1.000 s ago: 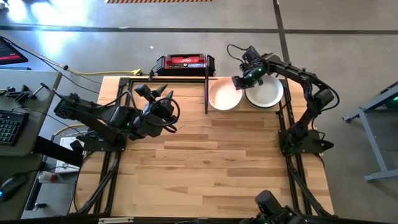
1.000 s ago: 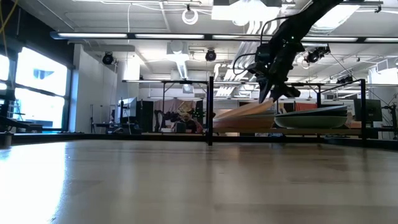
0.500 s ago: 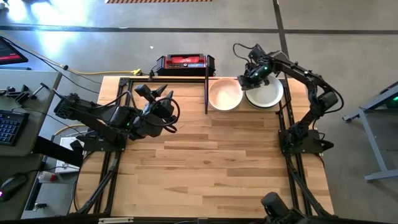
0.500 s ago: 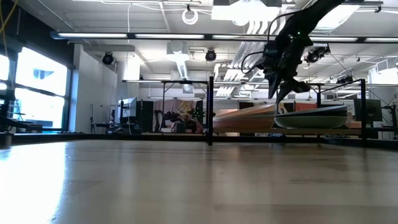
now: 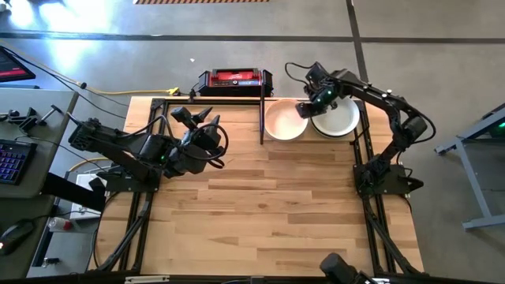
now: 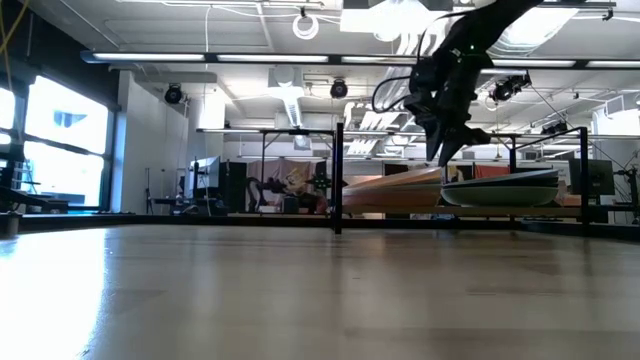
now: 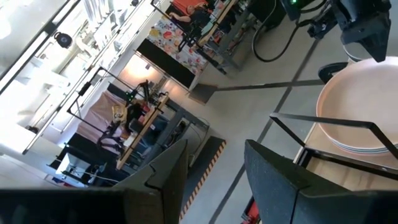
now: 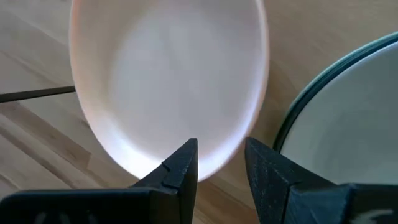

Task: Place and stack plates onto a shelf
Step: Stack the light orange plate on top of the light blue plate

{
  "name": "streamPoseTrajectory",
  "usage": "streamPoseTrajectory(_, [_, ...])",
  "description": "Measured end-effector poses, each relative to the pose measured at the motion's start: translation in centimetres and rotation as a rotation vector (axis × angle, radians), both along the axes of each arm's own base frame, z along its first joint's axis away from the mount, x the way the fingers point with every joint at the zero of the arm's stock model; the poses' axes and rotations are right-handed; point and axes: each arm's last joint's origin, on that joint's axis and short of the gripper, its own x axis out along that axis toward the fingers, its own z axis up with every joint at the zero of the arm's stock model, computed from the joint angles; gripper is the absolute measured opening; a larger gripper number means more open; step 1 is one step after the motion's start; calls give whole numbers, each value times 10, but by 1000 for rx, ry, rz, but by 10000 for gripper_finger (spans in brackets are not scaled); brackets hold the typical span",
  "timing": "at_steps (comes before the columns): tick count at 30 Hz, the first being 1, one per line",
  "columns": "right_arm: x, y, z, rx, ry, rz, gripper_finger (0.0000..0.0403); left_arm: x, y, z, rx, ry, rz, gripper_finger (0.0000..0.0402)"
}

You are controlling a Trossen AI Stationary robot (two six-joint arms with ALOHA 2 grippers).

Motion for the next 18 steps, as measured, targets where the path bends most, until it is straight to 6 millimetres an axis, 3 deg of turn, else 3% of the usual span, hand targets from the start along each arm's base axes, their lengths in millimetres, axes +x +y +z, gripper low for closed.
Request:
streamPoseTrajectory(10, [4, 3, -1, 2, 7, 7, 110, 0, 0, 0, -10, -21, 2, 147])
streamPoseTrajectory(18, [10, 0, -16, 37, 60, 12, 110, 0, 0, 0, -10, -21, 3, 147])
